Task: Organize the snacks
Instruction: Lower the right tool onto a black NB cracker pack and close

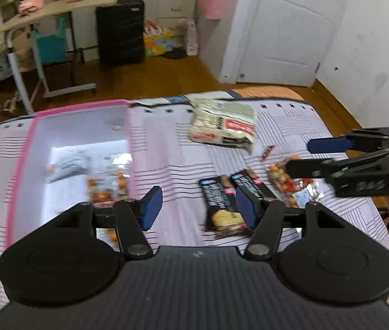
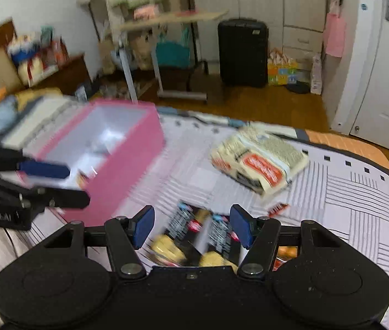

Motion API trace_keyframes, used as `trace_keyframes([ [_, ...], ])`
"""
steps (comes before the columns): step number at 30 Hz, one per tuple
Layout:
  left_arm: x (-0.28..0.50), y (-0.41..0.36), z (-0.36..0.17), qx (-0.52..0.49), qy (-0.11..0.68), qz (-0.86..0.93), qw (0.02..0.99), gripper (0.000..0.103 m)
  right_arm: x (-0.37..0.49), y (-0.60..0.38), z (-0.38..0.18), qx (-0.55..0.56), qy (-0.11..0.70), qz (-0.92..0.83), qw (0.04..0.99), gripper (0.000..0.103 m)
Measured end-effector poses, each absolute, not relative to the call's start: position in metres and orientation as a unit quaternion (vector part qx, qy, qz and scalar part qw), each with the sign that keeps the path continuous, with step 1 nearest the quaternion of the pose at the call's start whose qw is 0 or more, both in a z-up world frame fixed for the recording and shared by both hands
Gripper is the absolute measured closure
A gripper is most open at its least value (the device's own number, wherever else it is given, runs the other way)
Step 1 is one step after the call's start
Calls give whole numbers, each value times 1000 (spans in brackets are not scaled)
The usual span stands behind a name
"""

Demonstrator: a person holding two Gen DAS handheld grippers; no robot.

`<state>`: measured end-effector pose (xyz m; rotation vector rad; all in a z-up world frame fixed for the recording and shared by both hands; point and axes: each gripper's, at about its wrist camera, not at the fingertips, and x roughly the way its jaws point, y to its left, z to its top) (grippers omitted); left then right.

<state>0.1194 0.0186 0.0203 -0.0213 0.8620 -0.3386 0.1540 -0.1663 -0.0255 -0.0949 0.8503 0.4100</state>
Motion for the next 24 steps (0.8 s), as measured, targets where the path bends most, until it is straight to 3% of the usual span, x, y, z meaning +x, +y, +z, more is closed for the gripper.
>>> trace_keyframes([
  [13,167,-56,-94,-43,445,-117,887,45,185,-182,-118,-73,475,223,848,37],
  [18,173,-72,-126,15,429,-98,898,44,185,-164,-145,-139,492,216,832,36],
  [21,177,-68,-137,7,427,-96,899,34,191,-162,-148,-129,492,205,836,31],
  [24,183,-65,-139,3,429,-99,898,31,197,-166,-149,-113,491,197,841,29],
])
